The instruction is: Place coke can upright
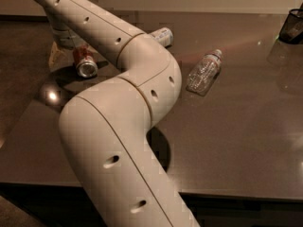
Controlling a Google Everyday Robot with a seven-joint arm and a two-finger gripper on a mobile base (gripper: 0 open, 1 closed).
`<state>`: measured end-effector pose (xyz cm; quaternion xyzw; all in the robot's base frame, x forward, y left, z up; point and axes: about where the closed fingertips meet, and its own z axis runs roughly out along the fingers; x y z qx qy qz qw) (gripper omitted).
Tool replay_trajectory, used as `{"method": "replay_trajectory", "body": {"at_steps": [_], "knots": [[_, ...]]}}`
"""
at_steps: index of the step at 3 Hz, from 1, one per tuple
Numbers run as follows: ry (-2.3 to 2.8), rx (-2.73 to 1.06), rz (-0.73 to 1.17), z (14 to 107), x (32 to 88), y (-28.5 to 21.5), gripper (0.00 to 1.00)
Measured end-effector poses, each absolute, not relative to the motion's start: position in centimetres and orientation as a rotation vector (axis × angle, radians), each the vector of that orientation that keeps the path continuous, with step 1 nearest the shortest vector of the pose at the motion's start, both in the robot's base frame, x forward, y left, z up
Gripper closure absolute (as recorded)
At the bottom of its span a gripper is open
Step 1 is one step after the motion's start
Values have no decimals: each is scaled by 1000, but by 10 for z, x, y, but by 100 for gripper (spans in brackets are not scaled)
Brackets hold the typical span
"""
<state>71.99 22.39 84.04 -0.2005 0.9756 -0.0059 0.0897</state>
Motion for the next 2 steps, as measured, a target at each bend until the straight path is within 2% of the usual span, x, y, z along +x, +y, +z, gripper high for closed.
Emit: {"method": "replay_trajectory", "body": {"at_steps": [1,2], "knots": [[2888,-575,-55,842,734,225,3],[2865,-552,-96,847,743,225,26]]}}
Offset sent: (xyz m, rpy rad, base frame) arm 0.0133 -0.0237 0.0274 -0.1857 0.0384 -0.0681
